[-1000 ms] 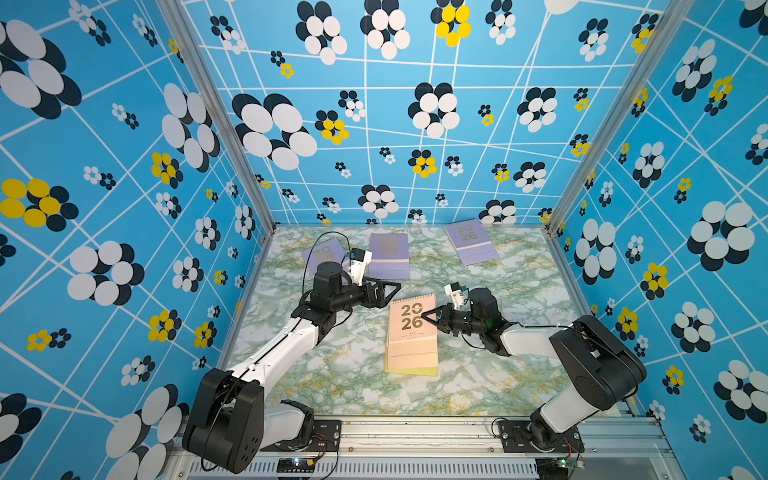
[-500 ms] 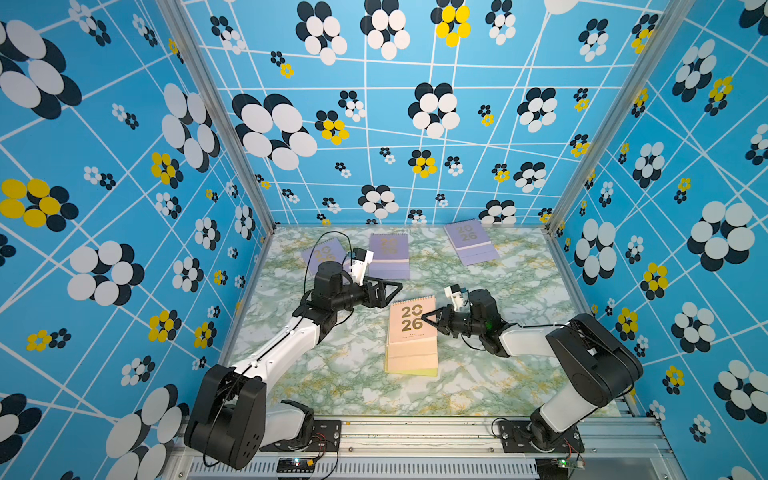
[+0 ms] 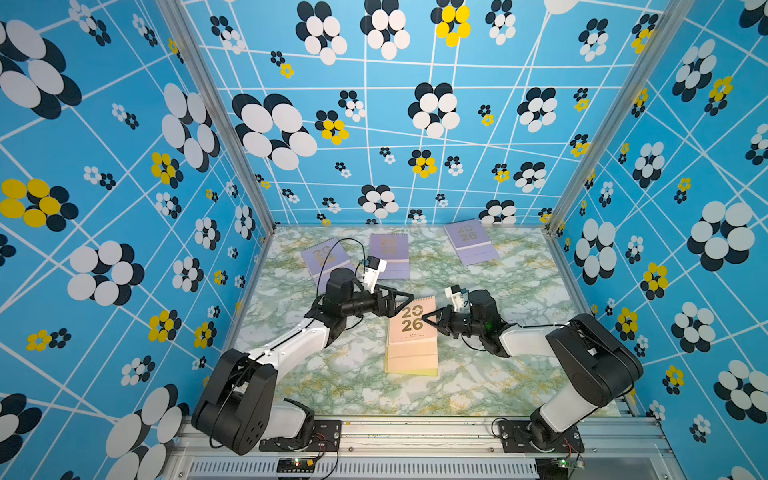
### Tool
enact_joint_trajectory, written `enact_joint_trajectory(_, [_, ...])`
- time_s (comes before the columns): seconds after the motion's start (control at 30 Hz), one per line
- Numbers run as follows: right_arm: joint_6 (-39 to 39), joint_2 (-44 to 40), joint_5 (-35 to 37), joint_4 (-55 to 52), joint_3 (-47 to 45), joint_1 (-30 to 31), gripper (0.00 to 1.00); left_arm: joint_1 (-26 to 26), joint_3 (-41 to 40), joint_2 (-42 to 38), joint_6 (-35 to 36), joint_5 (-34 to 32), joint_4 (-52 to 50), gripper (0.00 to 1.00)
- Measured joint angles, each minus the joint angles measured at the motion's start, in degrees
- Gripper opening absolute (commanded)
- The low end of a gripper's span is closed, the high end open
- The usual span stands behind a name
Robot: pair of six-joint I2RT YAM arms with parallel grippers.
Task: Stack the calendars
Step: Place the calendar at the calendar.
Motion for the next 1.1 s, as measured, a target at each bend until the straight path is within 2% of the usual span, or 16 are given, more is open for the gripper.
enact_joint_trajectory(0.47, [-1.2,0.0,0.6,-0.8,0.0,0.0,0.0,-6.3,-3.0,6.3,-3.5,-0.5,7.8,0.99])
enact_joint_trajectory(0.63, [-1.2,-0.2,1.1,-1.2,0.0,0.3,0.0,-7.1,-3.2,7.2,-3.8,-1.0,8.5,1.0])
enact_joint_trajectory(0.8, [-1.3,-0.3,1.4,-1.4,0.0,0.4,0.06,-7.3,-3.4,8.1,-3.9,-1.5,9.1,1.0])
enact_joint_trajectory(1.1, [-1.6,-0.5,2.2,-1.8,0.0,0.7,0.1,-7.3,-4.1,9.5,-4.8,-2.2,10.7,1.0])
